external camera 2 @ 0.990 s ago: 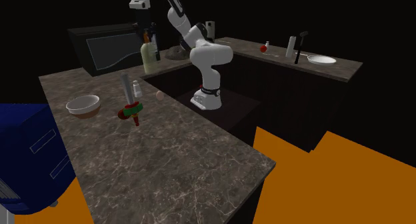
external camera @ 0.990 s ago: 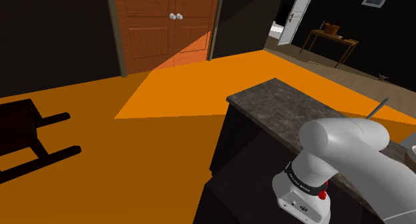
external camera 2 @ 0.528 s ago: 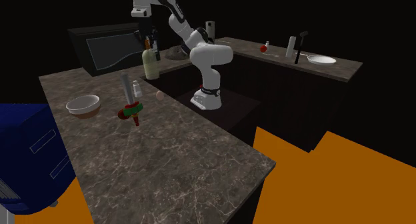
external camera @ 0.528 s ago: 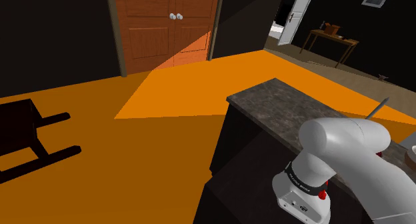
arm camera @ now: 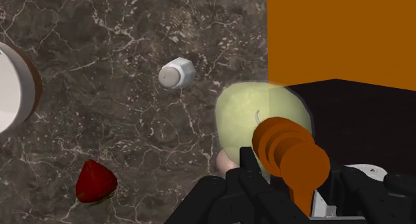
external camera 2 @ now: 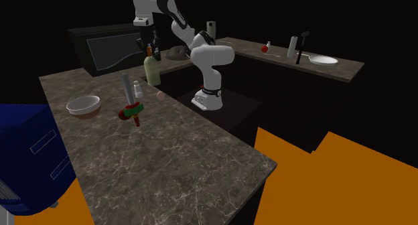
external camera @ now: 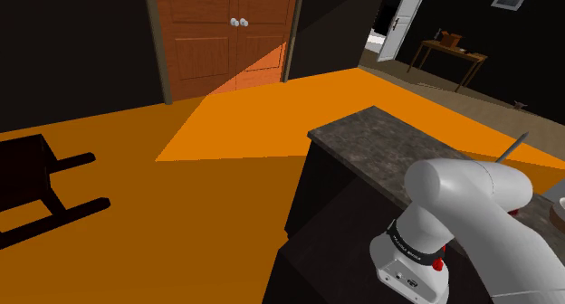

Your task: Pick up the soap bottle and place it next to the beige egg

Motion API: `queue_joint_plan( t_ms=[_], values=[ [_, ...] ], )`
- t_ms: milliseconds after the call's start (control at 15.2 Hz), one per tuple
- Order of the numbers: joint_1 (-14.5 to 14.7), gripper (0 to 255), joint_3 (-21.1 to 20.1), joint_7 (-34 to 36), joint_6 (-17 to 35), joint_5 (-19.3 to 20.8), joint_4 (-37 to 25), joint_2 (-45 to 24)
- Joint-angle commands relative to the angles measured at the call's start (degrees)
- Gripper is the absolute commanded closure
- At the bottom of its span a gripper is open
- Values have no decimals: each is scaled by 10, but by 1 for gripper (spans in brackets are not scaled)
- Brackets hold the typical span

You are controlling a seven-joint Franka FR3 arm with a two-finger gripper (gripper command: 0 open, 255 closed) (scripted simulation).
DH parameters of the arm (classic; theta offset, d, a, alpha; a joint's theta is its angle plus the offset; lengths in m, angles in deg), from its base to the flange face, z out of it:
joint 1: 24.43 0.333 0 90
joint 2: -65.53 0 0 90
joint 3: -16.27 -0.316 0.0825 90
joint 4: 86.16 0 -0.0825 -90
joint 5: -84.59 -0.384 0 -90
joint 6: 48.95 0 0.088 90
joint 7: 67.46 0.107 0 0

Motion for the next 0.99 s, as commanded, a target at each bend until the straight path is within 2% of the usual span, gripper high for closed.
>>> queue_joint_plan(
  t_ms=[0,660,924],
  values=[
    [-19,255,17,-8,17,5,15,1],
    [-101,255,100,-38,94,38,79,1],
    [-105,255,104,-40,97,40,81,1]
  ],
)
